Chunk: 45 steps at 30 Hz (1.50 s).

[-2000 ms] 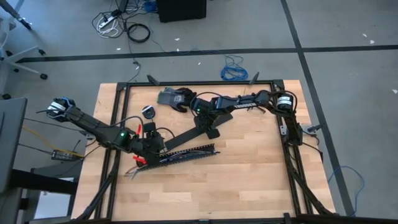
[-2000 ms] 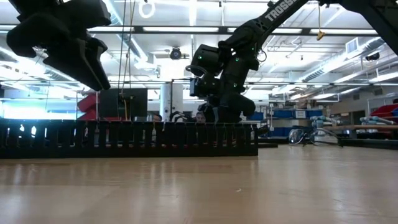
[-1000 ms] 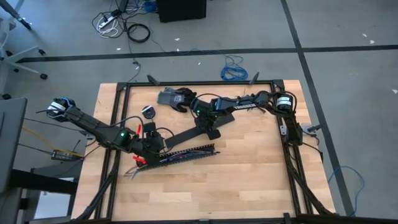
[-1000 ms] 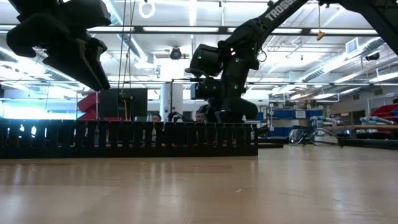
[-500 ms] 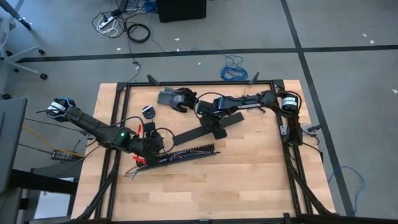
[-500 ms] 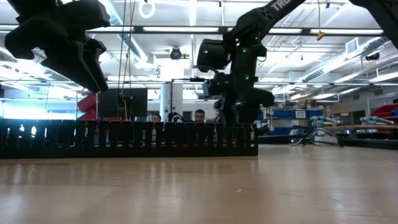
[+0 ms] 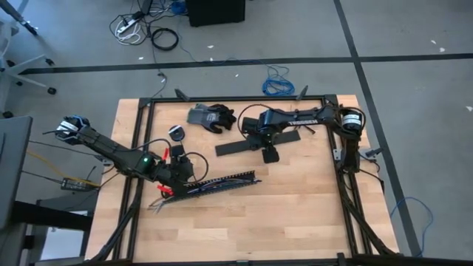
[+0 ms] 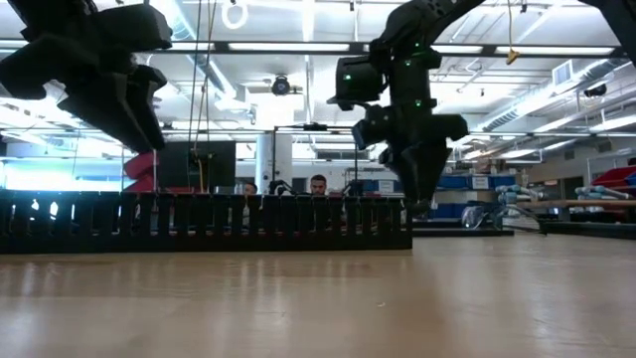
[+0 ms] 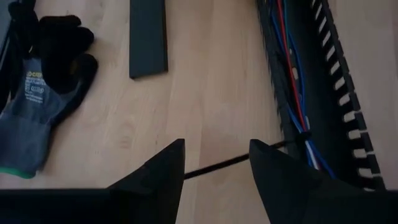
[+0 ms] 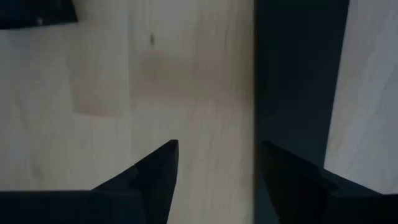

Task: Ziptie cables
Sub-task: Close the black cable duct with the cover

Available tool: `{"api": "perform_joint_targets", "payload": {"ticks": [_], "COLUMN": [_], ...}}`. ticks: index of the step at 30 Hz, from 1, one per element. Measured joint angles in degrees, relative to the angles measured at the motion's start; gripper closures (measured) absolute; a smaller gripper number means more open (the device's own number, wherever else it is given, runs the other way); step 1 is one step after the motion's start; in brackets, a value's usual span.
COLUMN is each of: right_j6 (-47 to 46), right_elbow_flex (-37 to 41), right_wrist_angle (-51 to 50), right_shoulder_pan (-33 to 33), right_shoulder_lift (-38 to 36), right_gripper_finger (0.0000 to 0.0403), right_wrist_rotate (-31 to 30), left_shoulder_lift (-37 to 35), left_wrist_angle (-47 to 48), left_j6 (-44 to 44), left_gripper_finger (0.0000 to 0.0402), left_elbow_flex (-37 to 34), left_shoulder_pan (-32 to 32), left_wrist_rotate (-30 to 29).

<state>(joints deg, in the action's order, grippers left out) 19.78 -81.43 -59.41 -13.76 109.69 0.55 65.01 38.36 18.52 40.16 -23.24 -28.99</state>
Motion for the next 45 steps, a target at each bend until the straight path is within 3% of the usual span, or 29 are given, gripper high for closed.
{"api": "perform_joint_targets", "payload": {"ticks": [5, 10, 15, 19, 21, 24, 27, 35, 45], "right_j6": [-2.17, -3.30, -0.43, 8.89, 12.55, 8.79, 4.50, 5.21, 4.60], "right_elbow_flex": [3.64, 13.77, 23.65, 25.73, 25.29, 22.45, 15.00, -1.15, -5.88], "right_wrist_angle": [-0.19, 6.07, 26.32, 42.41, 49.01, 55.32, 50.52, 40.90, 37.83], "right_shoulder_pan": [-1.03, -2.07, -2.95, -0.76, 0.65, 2.04, 1.46, 1.08, 1.26], "right_shoulder_lift": [-3.51, -12.29, -21.04, -21.55, -20.17, -16.72, -11.25, 3.83, 10.27], "right_gripper_finger": [0.0196, 0.0198, 0.0197, 0.0197, 0.0197, 0.0197, 0.0197, 0.0197, 0.0190], "right_wrist_rotate": [3.03, 3.37, 3.32, 3.70, 3.71, 3.12, 2.67, 7.14, 7.01], "left_shoulder_lift": [-0.23, -2.53, -9.12, -12.04, -12.33, -12.20, -12.18, -12.22, -12.20], "left_wrist_angle": [1.46, 3.70, 1.51, -3.74, -4.73, -5.86, -5.71, -5.81, -6.33], "left_j6": [0.12, 2.37, 3.10, 2.40, 1.95, 1.16, 0.98, 0.07, -2.38], "left_gripper_finger": [0.0229, 0.0229, 0.0229, 0.0229, 0.0229, 0.0229, 0.0229, 0.0229, 0.0229], "left_elbow_flex": [0.00, -0.76, -4.32, -5.89, -6.09, -6.12, -6.10, -6.12, -6.12], "left_shoulder_pan": [0.01, -0.11, 0.07, 0.68, 0.74, 0.74, 0.74, 0.74, 0.74], "left_wrist_rotate": [0.04, -1.63, -3.61, -3.80, -3.89, -3.87, -3.87, -3.82, -3.78]}}
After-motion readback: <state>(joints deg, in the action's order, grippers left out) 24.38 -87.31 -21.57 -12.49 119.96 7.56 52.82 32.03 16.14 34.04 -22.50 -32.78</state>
